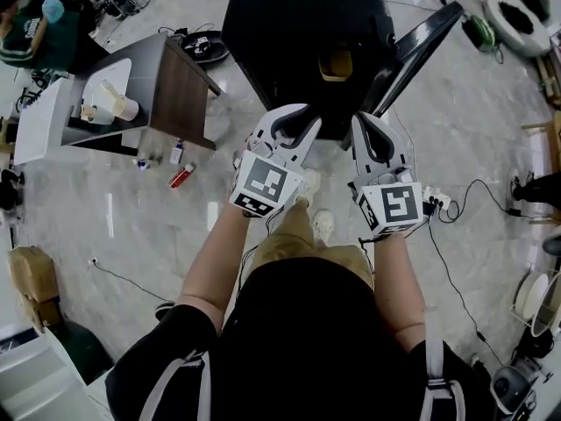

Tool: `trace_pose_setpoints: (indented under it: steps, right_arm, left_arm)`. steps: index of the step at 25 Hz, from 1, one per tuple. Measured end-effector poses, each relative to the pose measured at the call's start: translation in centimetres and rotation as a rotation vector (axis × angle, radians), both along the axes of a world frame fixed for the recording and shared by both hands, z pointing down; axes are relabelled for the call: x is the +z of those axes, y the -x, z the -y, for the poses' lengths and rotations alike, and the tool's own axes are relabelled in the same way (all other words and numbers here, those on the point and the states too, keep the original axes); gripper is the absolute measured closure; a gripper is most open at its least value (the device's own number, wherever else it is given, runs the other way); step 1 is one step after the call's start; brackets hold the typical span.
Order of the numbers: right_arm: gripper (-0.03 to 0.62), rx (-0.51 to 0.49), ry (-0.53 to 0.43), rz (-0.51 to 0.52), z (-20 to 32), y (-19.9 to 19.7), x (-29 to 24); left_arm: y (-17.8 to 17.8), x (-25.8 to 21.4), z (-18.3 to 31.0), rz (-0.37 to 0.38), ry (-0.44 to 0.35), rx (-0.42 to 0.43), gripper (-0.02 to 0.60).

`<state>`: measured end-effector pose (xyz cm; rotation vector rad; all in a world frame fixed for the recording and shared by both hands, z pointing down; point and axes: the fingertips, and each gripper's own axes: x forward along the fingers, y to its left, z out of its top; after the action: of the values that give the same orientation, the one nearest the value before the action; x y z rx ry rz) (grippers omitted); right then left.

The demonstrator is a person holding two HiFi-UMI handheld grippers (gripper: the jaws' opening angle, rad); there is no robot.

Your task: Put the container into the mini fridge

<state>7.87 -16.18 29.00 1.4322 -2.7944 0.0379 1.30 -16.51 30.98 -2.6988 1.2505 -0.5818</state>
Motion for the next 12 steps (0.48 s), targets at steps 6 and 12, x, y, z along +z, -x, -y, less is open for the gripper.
trace_pose_setpoints:
  steps: [6,12]
  right_arm:
    - [0.557,-0.024,-0.031,0.002,-3.0,2.3,-1.8]
    - [0.557,-0.022,-0.065,-0.01,-5.1,5.3,-3.5]
  left_arm:
    - [2.8,-3.9,-3.8,-0.071,-0.044,-0.034,0.483]
    - [5.4,-8.1,-6.2,-0.114,-0.118,-0.016,0.483]
